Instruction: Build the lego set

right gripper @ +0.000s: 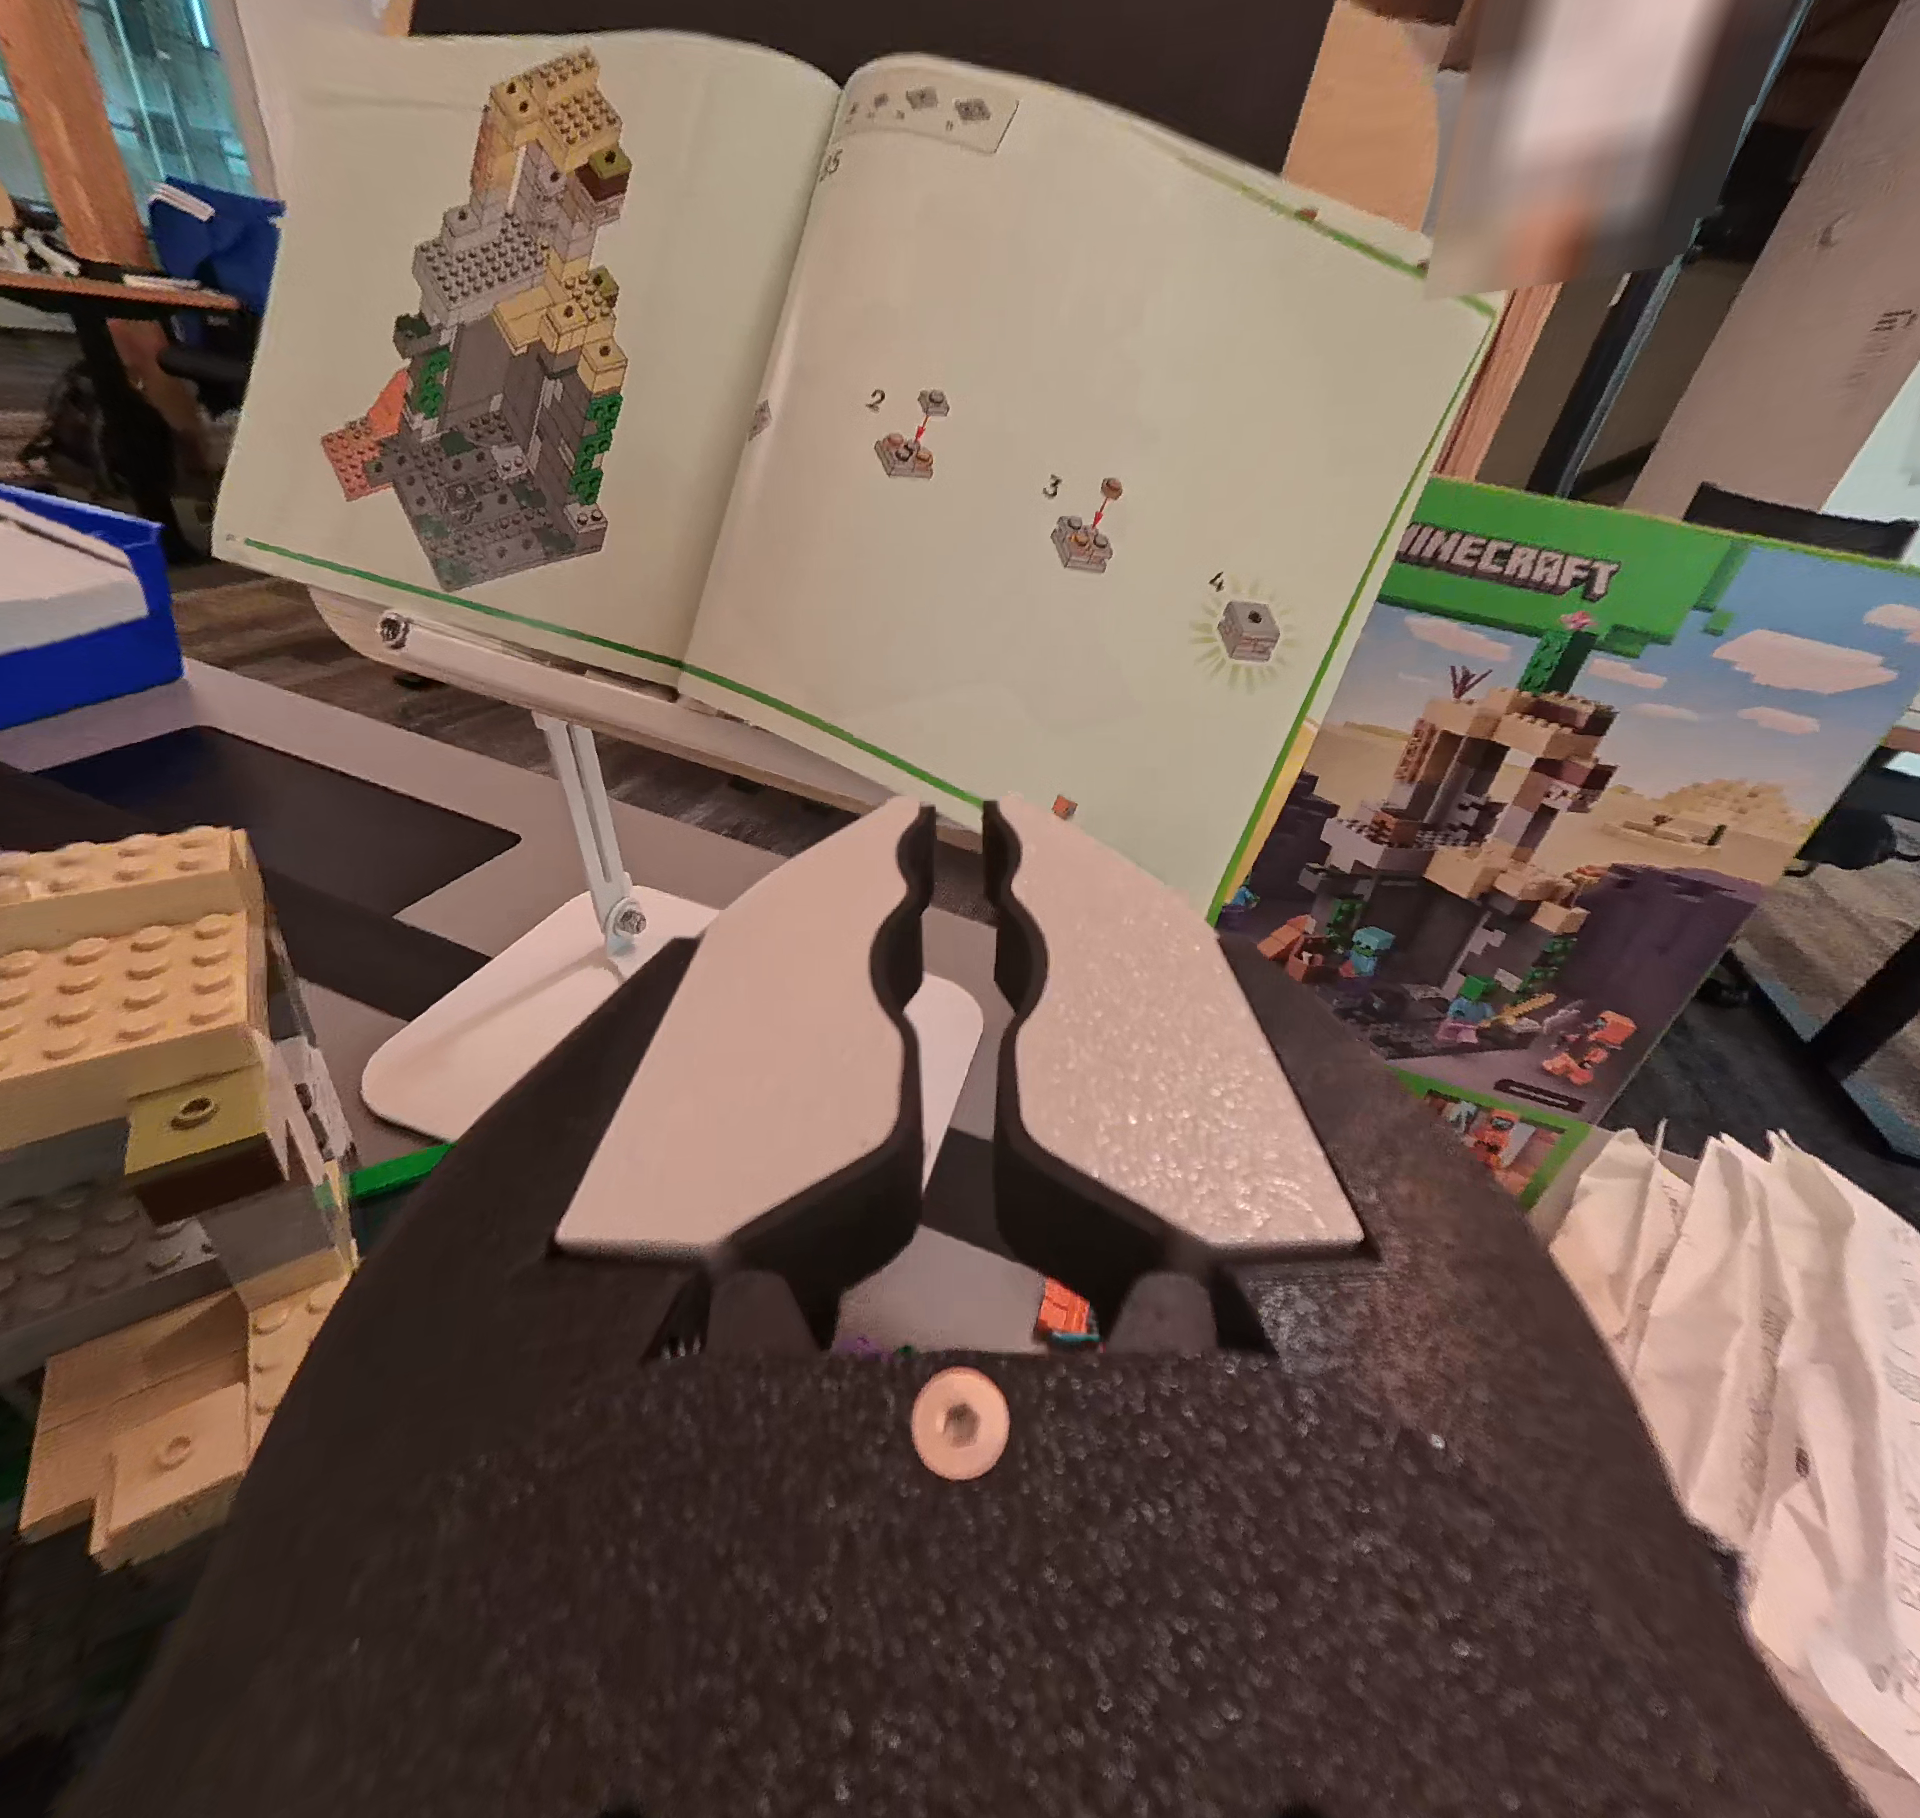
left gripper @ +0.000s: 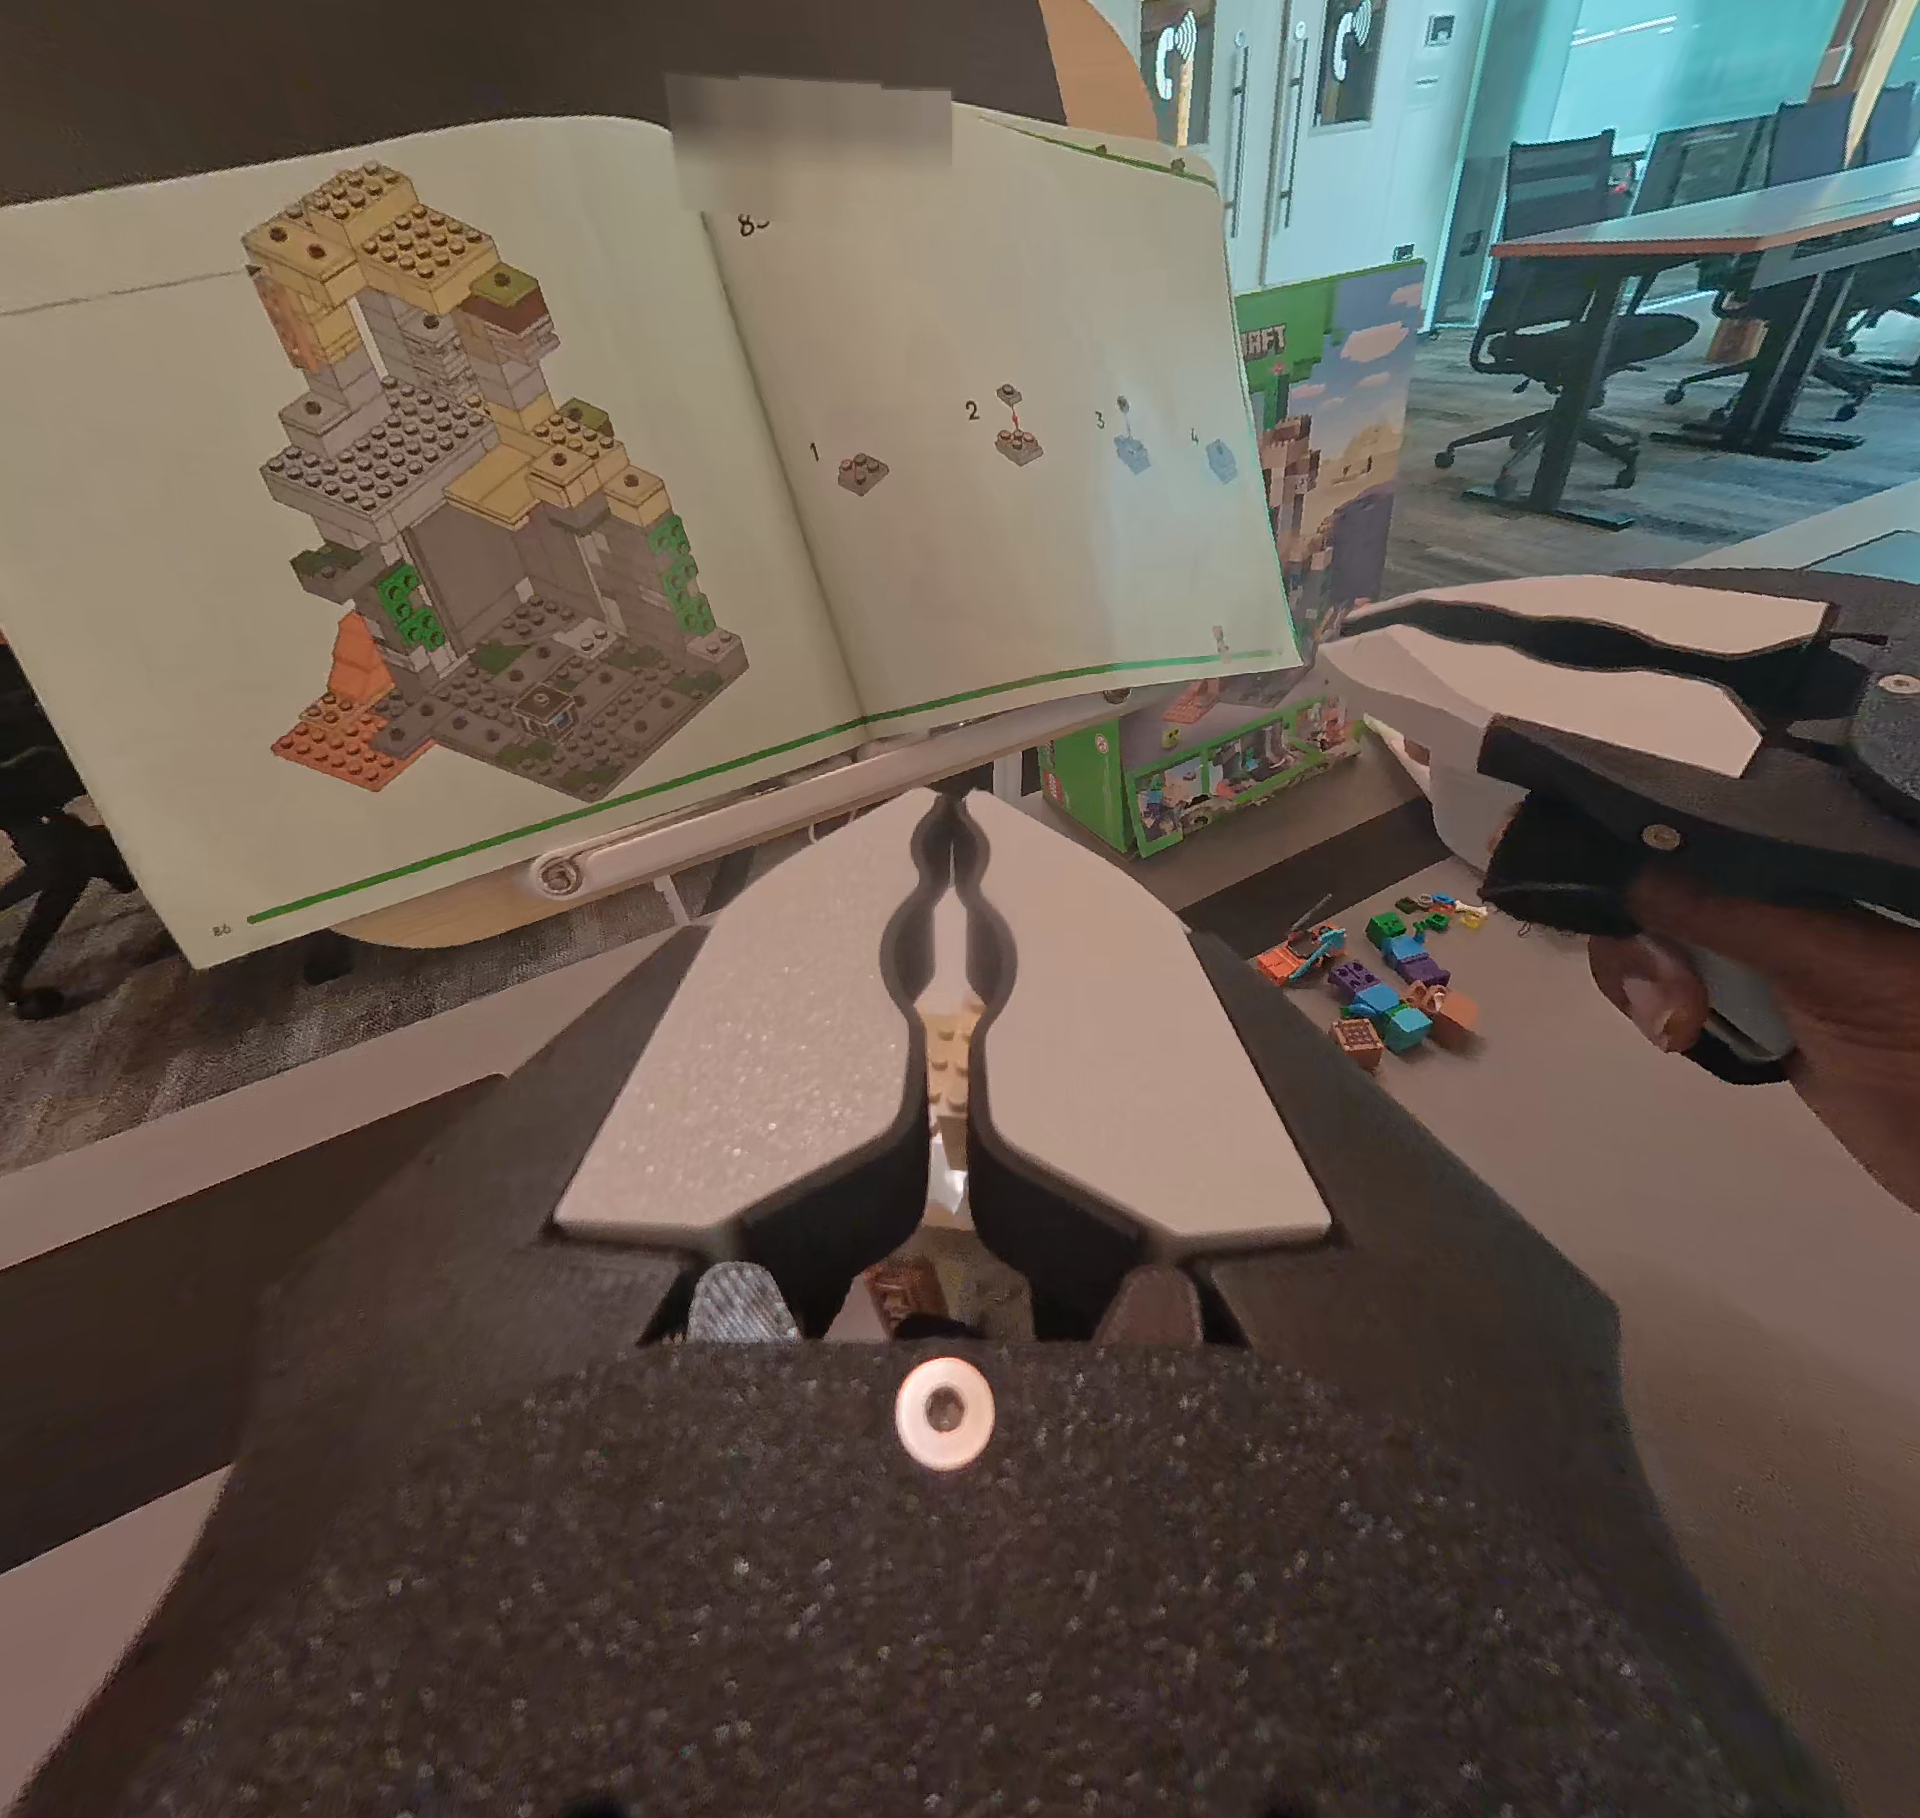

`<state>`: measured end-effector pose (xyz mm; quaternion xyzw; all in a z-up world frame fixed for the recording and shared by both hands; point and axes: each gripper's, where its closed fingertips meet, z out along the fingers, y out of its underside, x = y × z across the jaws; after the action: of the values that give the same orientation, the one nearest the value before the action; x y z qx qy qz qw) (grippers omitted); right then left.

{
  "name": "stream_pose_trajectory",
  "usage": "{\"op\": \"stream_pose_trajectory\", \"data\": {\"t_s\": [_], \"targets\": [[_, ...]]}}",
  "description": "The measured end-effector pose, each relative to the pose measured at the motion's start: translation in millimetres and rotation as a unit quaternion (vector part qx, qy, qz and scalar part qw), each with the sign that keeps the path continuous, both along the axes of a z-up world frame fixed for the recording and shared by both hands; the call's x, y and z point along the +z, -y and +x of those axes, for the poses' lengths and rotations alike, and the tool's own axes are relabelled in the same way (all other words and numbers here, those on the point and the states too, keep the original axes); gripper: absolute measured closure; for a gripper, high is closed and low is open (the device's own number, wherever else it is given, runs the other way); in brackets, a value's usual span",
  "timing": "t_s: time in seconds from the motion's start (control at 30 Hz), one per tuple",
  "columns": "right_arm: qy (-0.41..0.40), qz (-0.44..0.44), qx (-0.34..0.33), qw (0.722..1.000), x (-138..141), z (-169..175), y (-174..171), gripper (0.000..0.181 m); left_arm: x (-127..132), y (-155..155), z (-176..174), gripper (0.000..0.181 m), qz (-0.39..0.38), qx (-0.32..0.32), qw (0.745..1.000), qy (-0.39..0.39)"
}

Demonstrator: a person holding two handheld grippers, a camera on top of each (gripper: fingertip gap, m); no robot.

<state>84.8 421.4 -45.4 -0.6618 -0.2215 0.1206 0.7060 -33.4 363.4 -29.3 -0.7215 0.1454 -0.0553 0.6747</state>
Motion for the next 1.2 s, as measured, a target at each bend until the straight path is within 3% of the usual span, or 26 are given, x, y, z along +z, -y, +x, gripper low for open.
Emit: {"op": "stream_pose_trajectory", "data": {"t_s": [0.33, 0.83, 1.2], "targets": [[-0.027, 0.063, -0.02, 0.997, 33.7, 7.4, 14.9, 0.181, 10.6, 9.1, 27.6, 0.181, 0.028, -0.014, 0.999, -0.032], [-0.051, 0.03, 0.051, 0.997, 25.8, -3.1, 21.7, 0.181, -3.4, 13.1, 48.9, 0.181, 0.021, -0.061, 0.997, -0.038], [-0.045, 0.029, 0.074, 0.996, 28.7, -10.7, 29.7, 0.181, 0.1, 20.3, 56.2, 0.181, 0.02, -0.085, 0.995, -0.04]]}}
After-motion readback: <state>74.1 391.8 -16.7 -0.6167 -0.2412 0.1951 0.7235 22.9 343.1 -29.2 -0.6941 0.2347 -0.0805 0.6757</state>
